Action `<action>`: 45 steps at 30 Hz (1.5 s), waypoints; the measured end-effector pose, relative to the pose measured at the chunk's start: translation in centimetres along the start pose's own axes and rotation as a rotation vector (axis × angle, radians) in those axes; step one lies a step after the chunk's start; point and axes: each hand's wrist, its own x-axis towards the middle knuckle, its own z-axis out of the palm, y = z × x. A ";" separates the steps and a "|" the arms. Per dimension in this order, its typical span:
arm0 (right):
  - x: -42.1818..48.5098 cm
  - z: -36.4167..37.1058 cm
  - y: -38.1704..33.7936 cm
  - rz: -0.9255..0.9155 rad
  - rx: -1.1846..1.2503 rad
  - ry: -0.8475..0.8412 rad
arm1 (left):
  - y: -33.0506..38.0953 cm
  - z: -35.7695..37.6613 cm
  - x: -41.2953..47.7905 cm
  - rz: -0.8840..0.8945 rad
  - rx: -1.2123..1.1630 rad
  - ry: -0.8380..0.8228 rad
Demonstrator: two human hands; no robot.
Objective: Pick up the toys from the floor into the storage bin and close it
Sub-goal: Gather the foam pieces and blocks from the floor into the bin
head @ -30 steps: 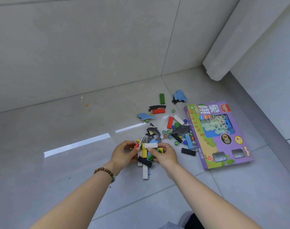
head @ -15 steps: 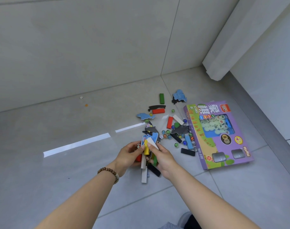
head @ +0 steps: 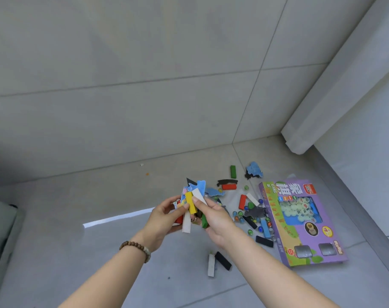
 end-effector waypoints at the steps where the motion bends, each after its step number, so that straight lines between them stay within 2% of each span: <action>1: -0.7 2.1 -1.0 -0.007 -0.021 -0.030 | 1.7 -1.2 -1.4 0.028 -0.017 0.012; 5: -4.9 12.9 -3.0 -0.020 -0.116 -0.165 | 8.1 -7.9 -9.3 0.148 -0.081 0.107; 9: -9.4 25.4 -1.1 0.001 -0.248 -0.284 | 11.8 -16.8 -18.4 0.234 -0.163 0.252; 15: -13.2 41.8 7.0 0.094 -0.415 -0.509 | 11.5 -31.7 -28.8 0.299 -0.267 0.510; 19: -13.8 50.9 12.4 0.154 -0.505 -0.601 | 10.8 -40.4 -32.1 0.308 -0.259 0.695; 21: -12.7 53.6 14.8 0.084 -0.647 -0.608 | 9.9 -44.4 -32.3 0.286 -0.181 0.768; 22: -11.9 54.3 15.7 0.010 -0.808 -0.599 | 8.9 -46.4 -32.1 0.246 -0.079 0.825; 24: -10.5 54.3 16.7 -0.155 -1.264 -0.618 | 6.4 -49.5 -32.1 0.089 0.248 0.921; 27: -8.9 52.4 17.0 -0.452 -1.843 -0.693 | 2.4 -51.5 -32.5 -0.154 0.636 0.939; 30: -8.5 50.2 16.4 -0.778 -2.135 -0.761 | 0.8 -50.9 -32.6 -0.247 0.915 0.904; 33: -8.2 48.4 13.9 -0.824 -2.079 -0.756 | 1.6 -49.3 -31.6 -0.244 1.009 0.879; 37: -7.8 43.6 7.4 -0.889 -1.900 -0.612 | 4.9 -45.7 -29.4 -0.040 1.013 0.897; 40: -7.3 37.1 1.8 -0.816 -1.883 -0.482 | 7.7 -41.3 -26.8 0.120 1.040 0.858; 45: -6.4 21.7 -5.5 -0.585 -1.831 -0.146 | 11.0 -31.9 -21.1 0.231 1.146 0.727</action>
